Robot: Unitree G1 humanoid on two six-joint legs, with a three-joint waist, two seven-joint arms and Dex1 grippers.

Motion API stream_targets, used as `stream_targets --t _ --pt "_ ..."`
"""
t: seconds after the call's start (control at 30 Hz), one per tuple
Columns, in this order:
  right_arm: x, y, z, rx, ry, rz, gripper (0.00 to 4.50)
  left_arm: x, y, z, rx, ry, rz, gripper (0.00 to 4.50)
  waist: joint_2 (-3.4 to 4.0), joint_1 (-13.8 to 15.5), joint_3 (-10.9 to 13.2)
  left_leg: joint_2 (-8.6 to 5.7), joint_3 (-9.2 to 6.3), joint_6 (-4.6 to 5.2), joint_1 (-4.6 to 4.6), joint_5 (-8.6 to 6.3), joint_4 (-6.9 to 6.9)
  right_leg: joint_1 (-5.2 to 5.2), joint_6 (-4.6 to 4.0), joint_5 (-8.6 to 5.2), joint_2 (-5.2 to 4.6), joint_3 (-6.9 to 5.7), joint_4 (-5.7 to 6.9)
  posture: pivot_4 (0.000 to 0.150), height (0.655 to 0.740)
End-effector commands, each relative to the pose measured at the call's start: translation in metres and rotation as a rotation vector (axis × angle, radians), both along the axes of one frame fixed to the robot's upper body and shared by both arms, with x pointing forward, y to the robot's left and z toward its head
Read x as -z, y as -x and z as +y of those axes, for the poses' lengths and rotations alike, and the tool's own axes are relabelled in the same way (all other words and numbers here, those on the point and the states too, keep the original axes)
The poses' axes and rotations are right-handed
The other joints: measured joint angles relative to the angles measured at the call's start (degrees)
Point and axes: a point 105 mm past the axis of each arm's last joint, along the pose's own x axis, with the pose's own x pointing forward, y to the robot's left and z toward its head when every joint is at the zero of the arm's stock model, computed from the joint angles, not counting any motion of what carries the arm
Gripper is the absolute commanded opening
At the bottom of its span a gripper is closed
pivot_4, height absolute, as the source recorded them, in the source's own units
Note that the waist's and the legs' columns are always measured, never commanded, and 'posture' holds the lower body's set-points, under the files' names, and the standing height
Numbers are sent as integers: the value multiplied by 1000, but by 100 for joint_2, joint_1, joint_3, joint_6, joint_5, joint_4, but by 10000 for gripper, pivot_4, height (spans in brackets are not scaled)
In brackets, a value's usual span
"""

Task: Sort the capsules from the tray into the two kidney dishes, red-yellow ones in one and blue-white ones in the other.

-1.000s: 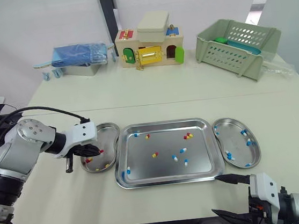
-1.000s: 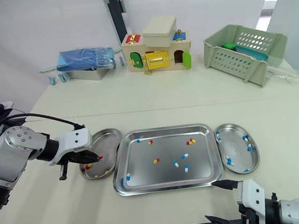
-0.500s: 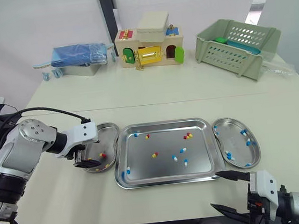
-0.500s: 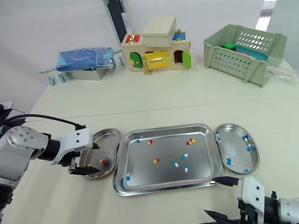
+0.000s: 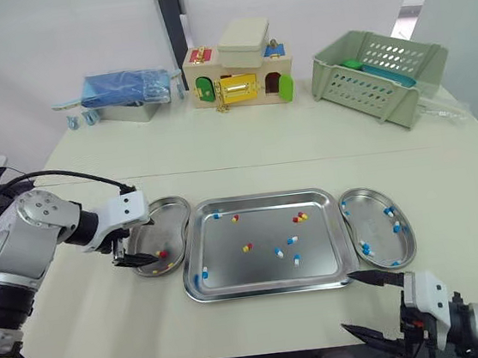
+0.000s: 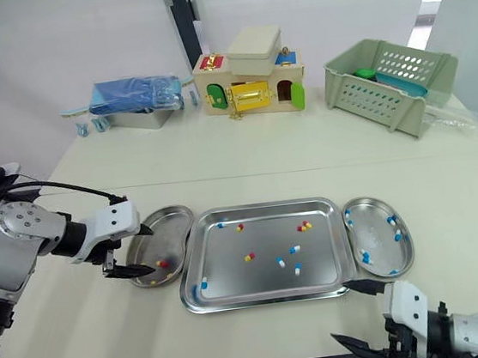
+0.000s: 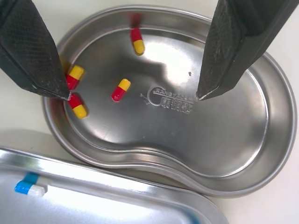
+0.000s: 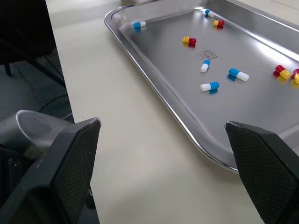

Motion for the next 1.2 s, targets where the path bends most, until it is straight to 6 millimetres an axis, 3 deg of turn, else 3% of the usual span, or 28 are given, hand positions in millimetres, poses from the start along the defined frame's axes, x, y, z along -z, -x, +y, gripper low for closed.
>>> stream_targets --t 0.03,0.17,0.37,0.57,0.67,0.93,1.2 --pt "-11 -4 -12 0 10 -14 45000 -20 7 6 -47 38 -52 44684 -1 3 0 0 0 0 0 0 -1 0 0 0 0 0 -1 1500 7400" --pt "-22 -9 -28 4 40 -7 45000 -32 22 20 -143 104 -53 44684 0 -4 2 1 1 0 1 0 -1 2 0 0 0 0 0 1500 7400" --pt "-40 -18 -60 47 94 32 45000 -43 51 59 -336 112 -67 44684 -1 9 4 4 8 0 4 0 -8 -1 -2 0 0 4 -1 1500 7400" --pt "-50 -36 -110 160 199 87 45000 -41 84 102 -524 89 -101 44684 -8 10 9 6 15 0 5 -1 -9 -2 -2 0 -2 6 -2 1500 7400" --pt "-51 -42 -133 210 254 128 45000 -29 102 118 -589 71 -91 44684 -6 12 10 5 20 0 6 -1 -11 -2 -3 -1 -4 9 -4 1500 7400" --pt "-49 -59 -170 290 378 164 45000 3 124 137 -693 83 -89 44684 -8 11 14 3 32 0 8 -1 -10 -3 -4 -1 -11 17 -5 1500 7400" --pt "-47 -62 -176 290 389 161 45000 13 128 137 -687 98 -82 44684 -9 15 14 2 32 -1 8 -2 -15 -6 -7 -2 -13 16 -6 1500 7400"
